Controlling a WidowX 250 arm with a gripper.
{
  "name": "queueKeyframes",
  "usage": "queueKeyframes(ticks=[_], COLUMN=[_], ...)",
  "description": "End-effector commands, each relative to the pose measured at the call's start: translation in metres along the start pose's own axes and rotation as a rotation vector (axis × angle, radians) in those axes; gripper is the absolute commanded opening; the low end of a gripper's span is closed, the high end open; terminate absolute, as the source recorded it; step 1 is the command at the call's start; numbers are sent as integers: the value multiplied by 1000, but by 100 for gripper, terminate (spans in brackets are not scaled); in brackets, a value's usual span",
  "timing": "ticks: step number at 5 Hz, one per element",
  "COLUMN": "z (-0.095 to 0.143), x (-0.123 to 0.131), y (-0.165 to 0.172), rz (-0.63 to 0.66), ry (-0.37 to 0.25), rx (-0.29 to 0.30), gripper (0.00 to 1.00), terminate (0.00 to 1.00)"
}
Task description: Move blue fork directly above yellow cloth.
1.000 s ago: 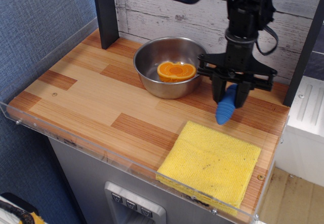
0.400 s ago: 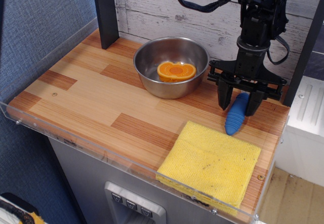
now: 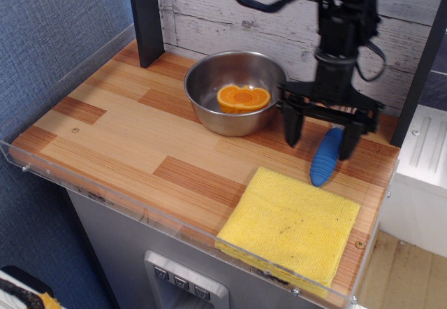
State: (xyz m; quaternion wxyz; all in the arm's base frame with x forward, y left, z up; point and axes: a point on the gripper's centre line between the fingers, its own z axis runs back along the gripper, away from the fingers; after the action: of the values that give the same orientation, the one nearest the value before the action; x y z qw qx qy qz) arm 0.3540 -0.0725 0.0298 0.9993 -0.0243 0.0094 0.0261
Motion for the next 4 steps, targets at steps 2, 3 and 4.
queueKeyframes(ticks=[2,3,4], z=[135,131,121], x=[-28,-27,-26], y=[50,62,67], rz=[-54,-77,-72], ry=[-259,-258,-248], rx=[-161,-154,-84], gripper=[100,100,100], terminate=[0,0,0])
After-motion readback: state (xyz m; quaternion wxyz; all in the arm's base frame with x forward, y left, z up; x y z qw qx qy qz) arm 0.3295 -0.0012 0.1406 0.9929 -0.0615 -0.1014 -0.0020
